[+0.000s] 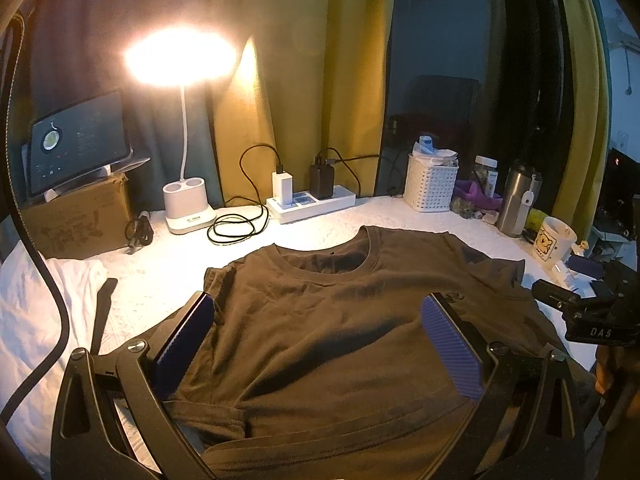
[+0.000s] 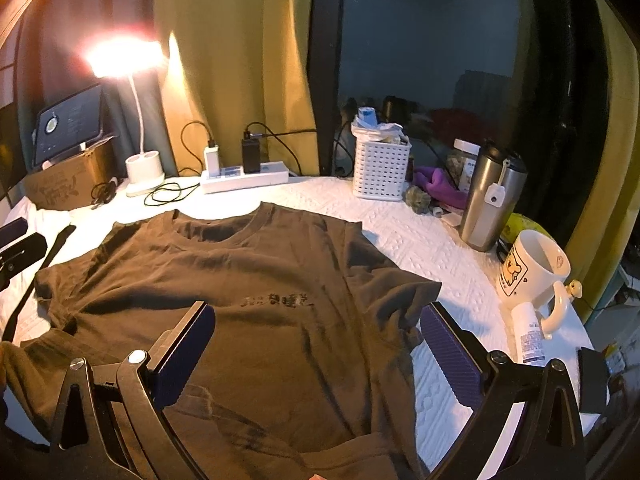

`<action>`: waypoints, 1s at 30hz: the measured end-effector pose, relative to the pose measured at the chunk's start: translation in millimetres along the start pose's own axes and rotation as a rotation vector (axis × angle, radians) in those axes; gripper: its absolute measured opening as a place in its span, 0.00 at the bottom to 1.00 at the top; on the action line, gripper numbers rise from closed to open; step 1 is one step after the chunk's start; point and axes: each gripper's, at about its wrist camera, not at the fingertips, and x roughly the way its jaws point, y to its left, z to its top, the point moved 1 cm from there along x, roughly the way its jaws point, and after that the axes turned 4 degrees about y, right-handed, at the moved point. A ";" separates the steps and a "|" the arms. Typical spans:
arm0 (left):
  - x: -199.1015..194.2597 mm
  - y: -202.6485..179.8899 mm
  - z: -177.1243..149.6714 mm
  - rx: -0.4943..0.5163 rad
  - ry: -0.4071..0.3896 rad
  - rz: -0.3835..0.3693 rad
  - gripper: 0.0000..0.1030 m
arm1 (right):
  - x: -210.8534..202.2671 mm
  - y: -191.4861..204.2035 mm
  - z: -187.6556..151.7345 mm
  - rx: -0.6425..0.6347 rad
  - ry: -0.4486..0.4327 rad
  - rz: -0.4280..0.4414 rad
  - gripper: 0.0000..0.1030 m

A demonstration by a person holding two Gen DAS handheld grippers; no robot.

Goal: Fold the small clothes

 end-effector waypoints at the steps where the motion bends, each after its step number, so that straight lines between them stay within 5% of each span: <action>1: 2.3 -1.2 0.5 0.001 0.003 0.001 0.99 | 2.3 -3.3 0.4 0.006 0.003 -0.002 1.00; 20: 68.6 1.3 16.5 -0.031 0.116 0.063 0.99 | 86.5 -101.2 17.0 0.160 0.112 -0.054 0.99; 24: 80.7 6.4 18.2 -0.037 0.138 0.077 0.99 | 107.3 -115.9 19.3 0.187 0.151 -0.030 0.83; 30: 92.1 15.6 20.8 -0.045 0.157 0.098 0.99 | 144.8 -132.8 18.6 0.261 0.231 0.098 0.75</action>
